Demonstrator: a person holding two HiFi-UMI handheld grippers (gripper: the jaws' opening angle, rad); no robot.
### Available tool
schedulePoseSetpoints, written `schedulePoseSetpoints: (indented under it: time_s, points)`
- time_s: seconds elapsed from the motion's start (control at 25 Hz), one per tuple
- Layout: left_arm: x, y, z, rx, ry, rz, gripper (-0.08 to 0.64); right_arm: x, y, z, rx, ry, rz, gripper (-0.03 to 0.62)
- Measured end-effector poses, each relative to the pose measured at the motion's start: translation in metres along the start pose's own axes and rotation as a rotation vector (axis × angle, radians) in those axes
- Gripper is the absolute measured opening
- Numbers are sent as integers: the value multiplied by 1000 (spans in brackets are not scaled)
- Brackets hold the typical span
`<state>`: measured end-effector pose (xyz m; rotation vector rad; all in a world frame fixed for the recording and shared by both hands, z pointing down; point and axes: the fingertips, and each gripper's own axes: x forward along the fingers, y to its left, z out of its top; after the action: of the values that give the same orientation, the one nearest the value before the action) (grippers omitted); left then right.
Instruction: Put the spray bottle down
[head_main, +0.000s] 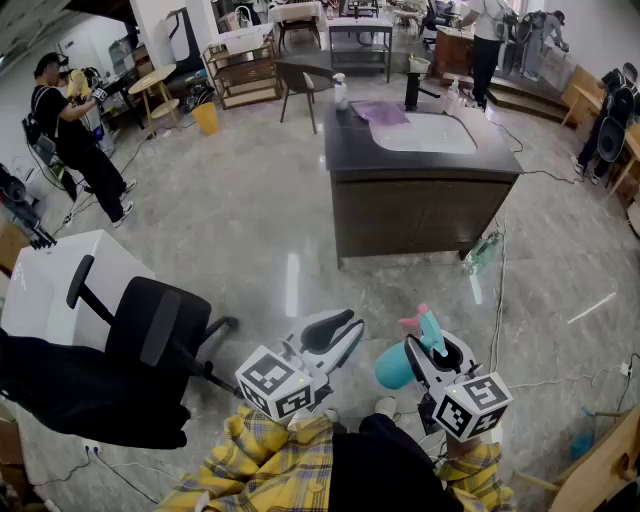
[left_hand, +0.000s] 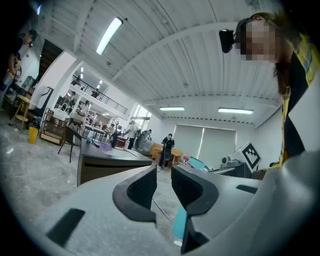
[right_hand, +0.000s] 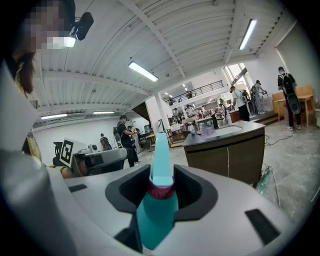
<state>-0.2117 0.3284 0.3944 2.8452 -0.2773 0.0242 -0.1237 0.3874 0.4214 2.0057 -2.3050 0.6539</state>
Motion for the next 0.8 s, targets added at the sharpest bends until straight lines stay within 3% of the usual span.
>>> schedulePoseSetpoints:
  time_s: [0.8]
  points:
    - [2, 18, 0, -5, -14, 45, 77, 27, -2, 6, 5, 11, 60, 137]
